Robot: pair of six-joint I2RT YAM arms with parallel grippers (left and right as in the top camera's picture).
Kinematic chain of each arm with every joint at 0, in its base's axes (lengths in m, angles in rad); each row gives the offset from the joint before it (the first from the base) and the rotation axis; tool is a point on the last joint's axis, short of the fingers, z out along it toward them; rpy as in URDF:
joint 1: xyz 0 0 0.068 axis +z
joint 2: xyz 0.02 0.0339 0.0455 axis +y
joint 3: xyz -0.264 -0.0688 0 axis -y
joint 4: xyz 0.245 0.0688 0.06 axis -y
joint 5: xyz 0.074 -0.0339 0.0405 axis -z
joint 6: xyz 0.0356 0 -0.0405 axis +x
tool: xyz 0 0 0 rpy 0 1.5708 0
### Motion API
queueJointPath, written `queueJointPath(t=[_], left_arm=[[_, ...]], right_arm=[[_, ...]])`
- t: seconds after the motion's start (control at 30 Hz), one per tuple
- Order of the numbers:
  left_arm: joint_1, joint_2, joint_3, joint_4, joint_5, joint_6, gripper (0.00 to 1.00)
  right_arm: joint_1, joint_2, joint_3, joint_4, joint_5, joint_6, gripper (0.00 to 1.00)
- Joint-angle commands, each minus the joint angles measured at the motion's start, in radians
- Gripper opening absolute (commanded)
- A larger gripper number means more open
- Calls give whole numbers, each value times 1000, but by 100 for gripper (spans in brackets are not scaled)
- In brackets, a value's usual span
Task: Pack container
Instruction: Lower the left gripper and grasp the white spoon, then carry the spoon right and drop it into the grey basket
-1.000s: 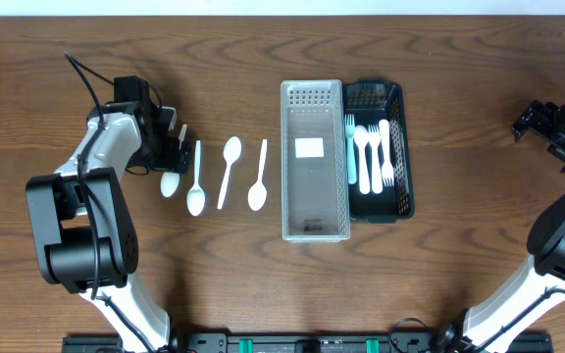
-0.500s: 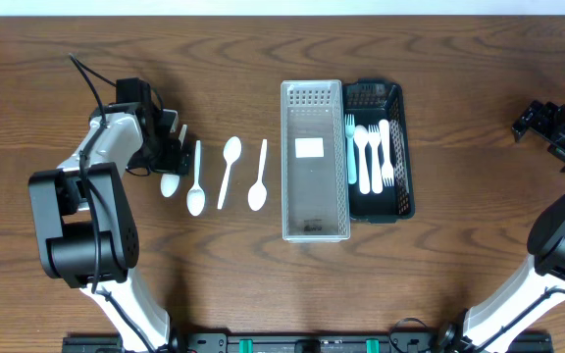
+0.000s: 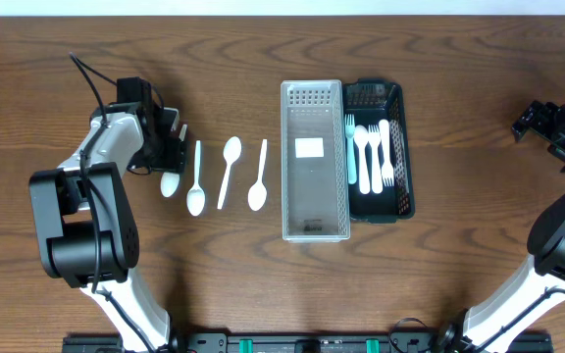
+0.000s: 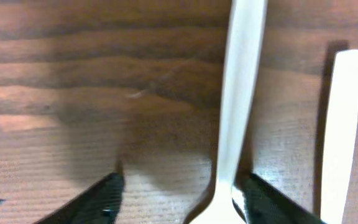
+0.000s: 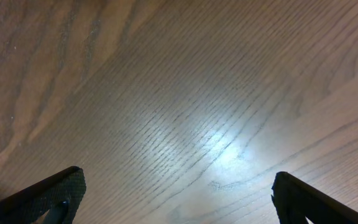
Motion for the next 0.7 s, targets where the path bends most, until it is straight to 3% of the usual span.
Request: queueJointPath(t=[0.0,0.27,0.67], left_arm=[[0,35,2,6,-27,8,52],[0,35,2,10,-27,8,6],[0,-23,50,13,-26,-43,6]], right_arm=[[7,-6,-2,2,3,-11,99],[7,-6,-2,2,3,-11,99],[7,-6,-2,2,3,-11,99]])
